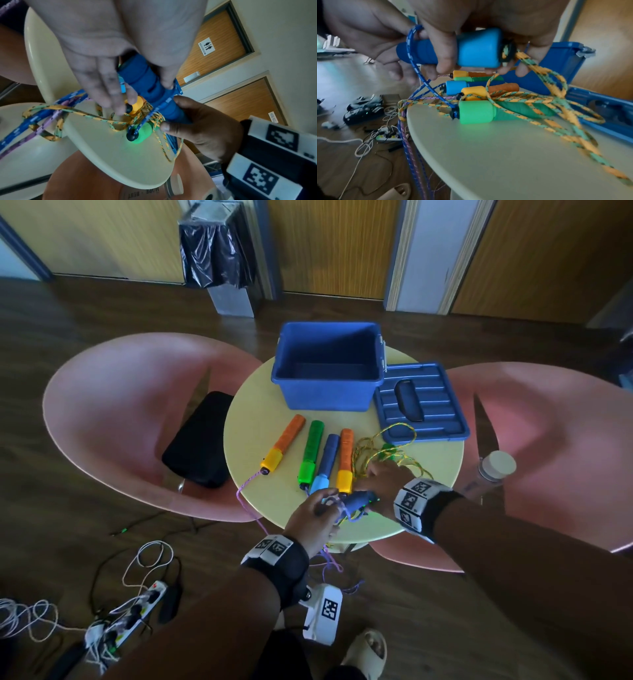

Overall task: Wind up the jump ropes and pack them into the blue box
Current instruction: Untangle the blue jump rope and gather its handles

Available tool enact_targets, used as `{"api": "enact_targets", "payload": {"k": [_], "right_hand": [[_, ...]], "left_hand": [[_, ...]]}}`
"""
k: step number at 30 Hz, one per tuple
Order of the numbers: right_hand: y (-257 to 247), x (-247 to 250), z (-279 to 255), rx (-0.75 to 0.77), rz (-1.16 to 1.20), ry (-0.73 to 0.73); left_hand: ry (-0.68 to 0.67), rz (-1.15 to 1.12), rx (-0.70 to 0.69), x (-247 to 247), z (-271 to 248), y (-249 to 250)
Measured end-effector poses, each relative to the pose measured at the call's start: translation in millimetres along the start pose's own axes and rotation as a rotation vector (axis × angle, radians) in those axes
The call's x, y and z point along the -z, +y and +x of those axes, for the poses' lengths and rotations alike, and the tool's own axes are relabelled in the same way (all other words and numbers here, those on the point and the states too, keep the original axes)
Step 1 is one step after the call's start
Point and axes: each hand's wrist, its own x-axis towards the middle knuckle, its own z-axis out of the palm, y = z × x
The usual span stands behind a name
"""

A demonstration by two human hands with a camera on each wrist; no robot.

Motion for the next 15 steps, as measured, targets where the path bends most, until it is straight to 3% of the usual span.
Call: {"api": "enact_targets", "payload": {"k": [3, 6, 9, 15], "right_hand": [[1.2, -13.8, 2.1, -0.096, 0.027, 0.018], [8.7, -31.3, 1.5, -0.228, 0.009, -0.023], [15.2, -42.0, -0.2, -0.247, 0.053, -0.092], [13.5, -44.0, -3.9, -0.208, 0.083, -0.088]], "left_hand": [[-0.008, 0.017, 0.042, 2.5, -1.4, 1.1], [0.113, 0.343, -0.024, 18.3, -10.2, 8.9], [0.171, 0.554, -0.147, 37.0, -29.0, 26.3], [0.363, 0.527, -0.466, 63.6, -55.6, 75.7]]}}
